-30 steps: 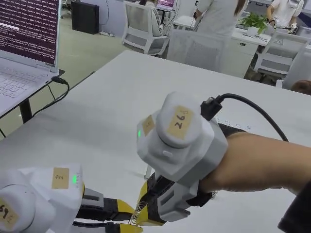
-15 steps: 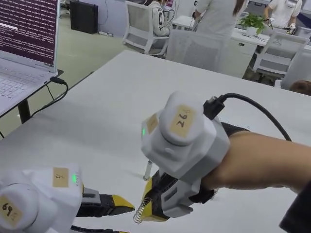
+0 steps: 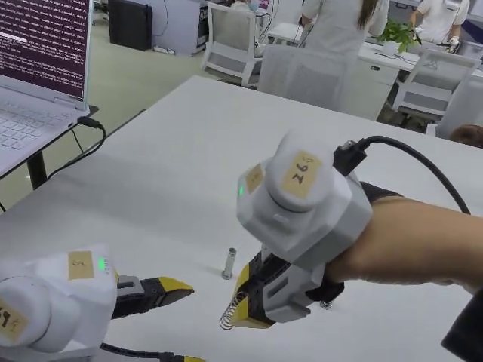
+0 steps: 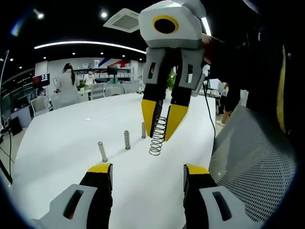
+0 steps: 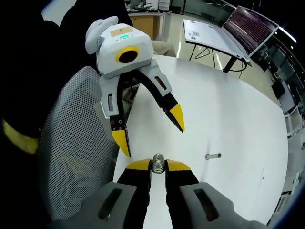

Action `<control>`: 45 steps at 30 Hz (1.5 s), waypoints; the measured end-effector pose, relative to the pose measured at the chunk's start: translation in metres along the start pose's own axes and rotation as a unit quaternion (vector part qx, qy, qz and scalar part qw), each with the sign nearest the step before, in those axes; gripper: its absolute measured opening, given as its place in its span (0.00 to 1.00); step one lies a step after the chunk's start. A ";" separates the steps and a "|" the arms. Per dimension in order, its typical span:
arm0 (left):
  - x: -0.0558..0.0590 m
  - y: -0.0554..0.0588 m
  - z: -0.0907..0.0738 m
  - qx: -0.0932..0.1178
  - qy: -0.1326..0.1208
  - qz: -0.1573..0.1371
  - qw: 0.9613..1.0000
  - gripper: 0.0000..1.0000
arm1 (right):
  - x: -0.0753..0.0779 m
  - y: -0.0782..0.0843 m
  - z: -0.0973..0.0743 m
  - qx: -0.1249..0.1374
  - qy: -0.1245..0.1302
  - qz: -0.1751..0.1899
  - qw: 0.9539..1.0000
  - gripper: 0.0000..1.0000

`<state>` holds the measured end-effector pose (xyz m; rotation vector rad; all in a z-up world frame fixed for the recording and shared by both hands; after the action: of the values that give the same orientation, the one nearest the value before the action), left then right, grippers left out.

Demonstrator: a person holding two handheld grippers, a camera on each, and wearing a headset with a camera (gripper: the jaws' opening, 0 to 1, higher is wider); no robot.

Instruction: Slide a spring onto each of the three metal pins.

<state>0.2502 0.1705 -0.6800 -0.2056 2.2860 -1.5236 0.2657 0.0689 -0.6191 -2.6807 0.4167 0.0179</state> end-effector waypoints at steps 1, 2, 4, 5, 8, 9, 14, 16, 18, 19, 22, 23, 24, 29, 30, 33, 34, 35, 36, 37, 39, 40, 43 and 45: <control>0.000 0.001 0.000 -0.002 -0.001 0.000 1.000 0.58 | 0.001 0.000 0.000 0.000 0.001 0.001 1.000 0.08; 0.000 0.001 0.000 -0.005 -0.001 -0.002 1.000 0.60 | 0.002 0.001 -0.001 0.001 0.003 0.002 1.000 0.08; 0.000 0.002 0.000 -0.007 -0.002 -0.005 1.000 0.63 | 0.005 0.002 -0.003 0.002 0.007 0.004 1.000 0.08; 0.001 0.003 0.000 -0.007 -0.003 -0.007 1.000 0.65 | 0.006 0.002 -0.004 0.003 0.008 0.006 1.000 0.08; 0.001 0.003 0.000 -0.006 -0.005 -0.021 1.000 0.69 | 0.010 0.003 -0.007 0.006 0.013 0.012 1.000 0.08; 0.001 0.003 0.000 -0.003 -0.006 -0.028 1.000 0.72 | 0.013 0.003 -0.008 0.007 0.017 0.013 1.000 0.08; 0.000 0.000 0.000 0.001 -0.008 -0.028 1.000 0.75 | 0.021 0.004 -0.014 0.010 0.026 0.024 0.999 0.08; 0.001 -0.001 0.000 0.003 -0.009 -0.028 1.000 0.75 | 0.024 0.004 -0.017 0.011 0.028 0.028 0.999 0.08; 0.001 -0.001 0.000 0.003 -0.009 -0.028 1.000 0.75 | 0.027 0.004 -0.020 0.013 0.031 0.031 0.999 0.08; 0.001 -0.001 0.000 0.003 -0.010 -0.028 1.000 0.76 | 0.029 0.004 -0.022 0.014 0.032 0.032 0.999 0.08; 0.001 -0.001 0.000 0.004 -0.009 -0.028 1.000 0.76 | 0.037 0.003 -0.027 0.015 0.040 0.037 0.998 0.08; 0.002 -0.001 0.000 0.005 -0.010 -0.027 1.000 0.76 | 0.040 0.003 -0.029 0.015 0.042 0.039 0.998 0.08; 0.002 -0.001 0.000 0.005 -0.010 -0.027 1.000 0.76 | 0.044 0.002 -0.031 0.015 0.045 0.042 0.998 0.08; 0.003 -0.004 0.000 0.008 -0.010 -0.025 1.000 0.76 | 0.057 -0.005 -0.038 0.019 0.053 0.046 0.997 0.08; 0.003 -0.004 0.000 0.009 -0.009 -0.025 1.000 0.76 | 0.059 -0.007 -0.039 0.019 0.055 0.046 0.997 0.08; 0.004 -0.005 0.000 0.009 -0.008 -0.024 1.000 0.76 | 0.067 -0.012 -0.041 0.017 0.059 0.045 0.997 0.08; 0.004 -0.005 0.000 0.010 -0.009 -0.024 1.000 0.76 | 0.069 -0.014 -0.042 0.017 0.059 0.044 0.997 0.08; 0.004 -0.005 0.000 0.010 -0.009 -0.024 1.000 0.76 | 0.072 -0.016 -0.043 0.017 0.062 0.043 0.997 0.08; 0.004 -0.005 0.000 0.011 -0.010 -0.023 1.000 0.76 | 0.075 -0.018 -0.043 0.017 0.064 0.043 0.997 0.08; 0.004 -0.005 0.000 0.011 -0.010 -0.023 1.000 0.76 | 0.078 -0.020 -0.044 0.017 0.065 0.043 0.997 0.08; 0.004 -0.005 0.000 0.010 -0.011 -0.023 1.000 0.76 | 0.081 -0.023 -0.044 0.017 0.068 0.042 0.997 0.08; 0.004 -0.005 0.000 0.009 -0.011 -0.022 1.000 0.76 | 0.082 -0.024 -0.044 0.018 0.068 0.043 0.997 0.08; 0.004 -0.005 0.000 0.011 -0.013 -0.024 1.000 0.76 | 0.087 -0.029 -0.041 0.016 0.066 0.043 0.997 0.08; 0.003 -0.005 0.000 0.010 -0.014 -0.024 1.000 0.76 | 0.093 -0.031 -0.038 0.012 0.068 0.040 0.997 0.08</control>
<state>0.2467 0.1673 -0.6760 -0.2765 2.2578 -1.5574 0.3616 0.0532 -0.5789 -2.6488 0.5639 -0.1454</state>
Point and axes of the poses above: the centre of the closed fingertips' face, and the gripper's own axes: z roughly forward along the fingers, x roughly to its right, y roughly out of its underside, the point moved 7 cm from there along -z, roughly backward along the fingers, and after that the axes turned 15 degrees about z, right-handed, at the moved point
